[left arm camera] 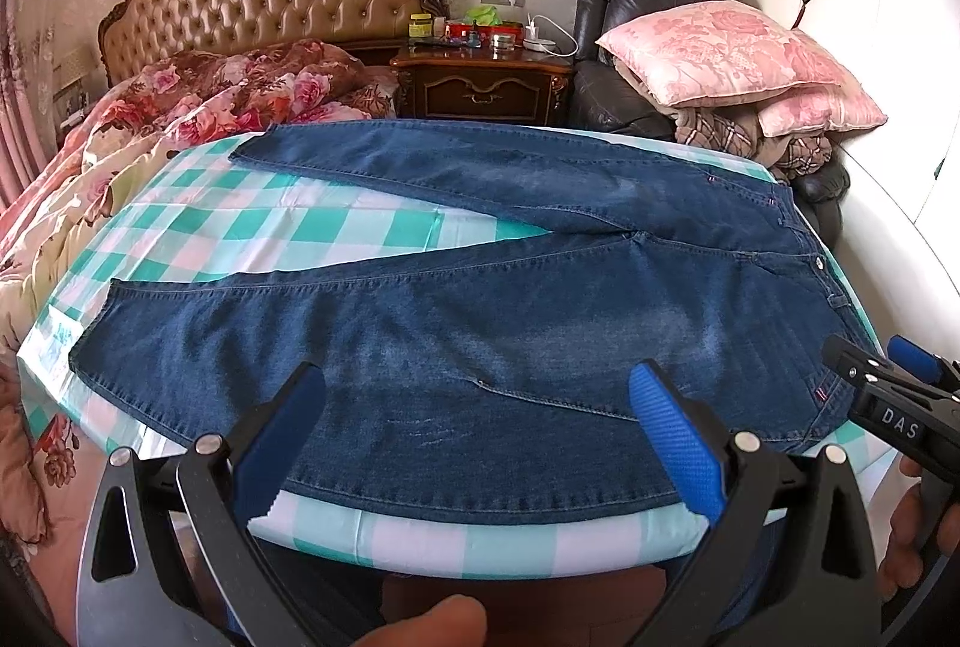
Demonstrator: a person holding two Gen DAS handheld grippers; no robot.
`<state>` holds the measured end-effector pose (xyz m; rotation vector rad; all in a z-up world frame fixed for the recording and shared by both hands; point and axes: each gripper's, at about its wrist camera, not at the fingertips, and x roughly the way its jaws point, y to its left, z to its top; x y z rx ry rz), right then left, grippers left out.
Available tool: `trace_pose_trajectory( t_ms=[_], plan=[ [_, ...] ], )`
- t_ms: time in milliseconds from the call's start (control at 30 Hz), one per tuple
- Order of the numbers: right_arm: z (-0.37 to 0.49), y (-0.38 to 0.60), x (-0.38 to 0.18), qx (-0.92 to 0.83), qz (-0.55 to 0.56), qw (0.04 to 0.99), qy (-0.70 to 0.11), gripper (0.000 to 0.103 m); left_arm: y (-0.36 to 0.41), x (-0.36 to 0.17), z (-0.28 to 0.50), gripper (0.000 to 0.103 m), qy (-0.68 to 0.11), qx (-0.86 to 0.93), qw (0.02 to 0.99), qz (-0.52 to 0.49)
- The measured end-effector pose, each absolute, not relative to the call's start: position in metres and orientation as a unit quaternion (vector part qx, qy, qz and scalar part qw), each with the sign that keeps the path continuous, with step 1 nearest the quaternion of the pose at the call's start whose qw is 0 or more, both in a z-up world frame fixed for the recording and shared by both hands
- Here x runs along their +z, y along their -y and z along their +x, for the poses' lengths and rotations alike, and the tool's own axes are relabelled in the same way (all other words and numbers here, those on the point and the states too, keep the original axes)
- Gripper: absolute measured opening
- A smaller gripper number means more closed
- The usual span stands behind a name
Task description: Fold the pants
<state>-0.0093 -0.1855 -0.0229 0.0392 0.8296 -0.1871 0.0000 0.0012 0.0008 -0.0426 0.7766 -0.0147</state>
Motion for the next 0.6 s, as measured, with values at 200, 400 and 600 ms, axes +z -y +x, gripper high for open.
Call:
trace_pose_trajectory(
  t_ms=[200, 400, 600],
  plan=[
    [-0.0094, 0.1872, -0.0223, -0.091, 0.019, 0.91, -0.404, 0.086, -0.0008, 0.0001, -0.0003, 0.101, -0.379, -0.008, 0.925, -0.021],
    [-0.0095, 0.1873, -0.0225, -0.09, 0.019, 0.91, -0.404, 0.086, -0.0007, 0.0001, -0.0003, 0.101, -0.379, -0.008, 0.925, -0.021],
    [-0.0094, 0.1883, -0.0221, -0.091, 0.02, 0.909, -0.405, 0.086, -0.0007, 0.0001, -0.0001, 0.101, -0.379, -0.007, 0.925, -0.021]
  ],
)
